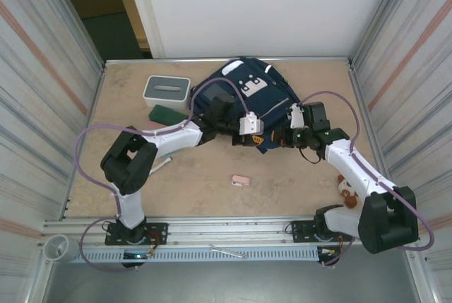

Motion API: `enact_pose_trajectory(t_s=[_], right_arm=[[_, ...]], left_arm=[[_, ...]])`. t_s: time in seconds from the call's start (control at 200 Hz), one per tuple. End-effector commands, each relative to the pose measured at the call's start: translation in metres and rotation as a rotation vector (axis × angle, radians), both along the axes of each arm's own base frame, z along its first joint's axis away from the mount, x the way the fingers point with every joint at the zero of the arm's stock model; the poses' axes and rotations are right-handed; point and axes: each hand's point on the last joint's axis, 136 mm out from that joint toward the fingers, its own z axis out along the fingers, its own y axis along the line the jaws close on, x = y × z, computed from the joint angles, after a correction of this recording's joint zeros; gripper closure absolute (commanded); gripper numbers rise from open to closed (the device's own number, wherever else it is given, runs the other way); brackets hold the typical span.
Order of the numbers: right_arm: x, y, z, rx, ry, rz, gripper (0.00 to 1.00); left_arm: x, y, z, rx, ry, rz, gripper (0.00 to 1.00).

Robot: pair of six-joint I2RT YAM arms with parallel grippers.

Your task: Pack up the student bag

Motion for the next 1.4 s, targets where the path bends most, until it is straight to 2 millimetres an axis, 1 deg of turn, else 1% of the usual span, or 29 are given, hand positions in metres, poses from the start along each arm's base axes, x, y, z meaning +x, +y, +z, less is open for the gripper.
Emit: enact_pose_trajectory(t_s=[0.0, 0.09, 0.135, 0.255, 0.321, 0.371, 0.446, 0.511, 0.621, 0.691, 0.741, 0.807, 0.877, 0.952, 1.027, 1.117, 1.152, 1.177, 1.242, 1.333, 1.378, 1.398], right_arm=[[0.006, 0.009, 0.041, 0.056, -0.104, 0.008, 1.0], [0.003, -0.004, 0.03, -0.01, -0.068, -0.024, 1.0], [0.001, -0.015, 0.022, -0.042, -0.037, -0.05, 1.0], [-0.002, -0.045, -0.001, -0.103, 0.059, -0.132, 1.0], [-0.002, -0.055, -0.008, -0.127, 0.085, -0.159, 1.0], [-0.001, -0.057, -0.01, -0.134, 0.09, -0.169, 1.0], [0.003, -0.055, -0.009, -0.127, 0.09, -0.171, 1.0], [0.006, -0.048, -0.005, -0.109, 0.075, -0.147, 1.0], [0.008, -0.027, 0.008, -0.075, 0.016, -0.073, 1.0], [0.007, -0.014, 0.016, -0.054, -0.006, -0.03, 1.0], [0.007, -0.007, 0.021, -0.035, -0.018, -0.006, 1.0], [0.006, 0.001, 0.027, -0.01, -0.028, 0.015, 1.0], [0.005, 0.009, 0.034, 0.002, -0.041, 0.034, 1.0], [0.002, 0.018, 0.041, 0.009, -0.059, 0.06, 1.0], [0.0, 0.027, 0.049, 0.014, -0.075, 0.083, 1.0], [-0.003, 0.033, 0.055, 0.017, -0.093, 0.101, 1.0], [-0.005, 0.035, 0.056, 0.015, -0.099, 0.109, 1.0], [-0.006, 0.036, 0.056, 0.012, -0.102, 0.115, 1.0], [-0.007, 0.033, 0.052, -0.01, -0.099, 0.121, 1.0], [-0.008, 0.024, 0.043, -0.051, -0.086, 0.115, 1.0], [-0.009, 0.017, 0.037, -0.062, -0.069, 0.106, 1.0], [-0.008, 0.013, 0.035, -0.066, -0.062, 0.097, 1.0]], left_arm=[[0.003, 0.001, -0.002, 0.02, 0.018, -0.015, 0.71], [0.005, 0.008, 0.001, 0.02, 0.028, -0.012, 0.93], [0.008, 0.014, 0.005, 0.011, 0.042, -0.007, 1.0], [0.014, 0.033, 0.021, -0.048, 0.085, 0.011, 1.0], [0.015, 0.042, 0.028, -0.083, 0.099, 0.022, 1.0], [0.017, 0.048, 0.028, -0.097, 0.103, 0.038, 1.0], [0.02, 0.058, 0.022, -0.096, 0.113, 0.066, 1.0], [0.024, 0.066, 0.015, -0.089, 0.121, 0.093, 1.0], [0.029, 0.076, 0.002, -0.053, 0.121, 0.142, 1.0], [0.025, 0.076, 0.006, -0.051, 0.141, 0.146, 0.84], [0.02, 0.072, 0.013, -0.057, 0.164, 0.139, 0.7], [0.009, 0.063, 0.019, -0.055, 0.164, 0.119, 0.59], [-0.003, 0.051, 0.02, -0.04, 0.156, 0.086, 0.52], [-0.012, 0.038, 0.019, -0.022, 0.162, 0.056, 0.48], [-0.017, 0.028, 0.016, -0.006, 0.191, 0.034, 0.46], [-0.02, 0.02, 0.015, 0.008, 0.224, 0.017, 0.46], [-0.021, 0.018, 0.013, 0.012, 0.237, 0.011, 0.49], [-0.022, 0.018, 0.013, 0.013, 0.245, 0.007, 0.52], [-0.021, 0.018, 0.01, 0.019, 0.257, 0.005, 0.68], [-0.021, 0.023, 0.013, 0.016, 0.283, -0.005, 0.91], [-0.02, 0.027, 0.017, 0.005, 0.297, -0.009, 0.99], [-0.02, 0.029, 0.019, -0.002, 0.302, -0.012, 1.0]])
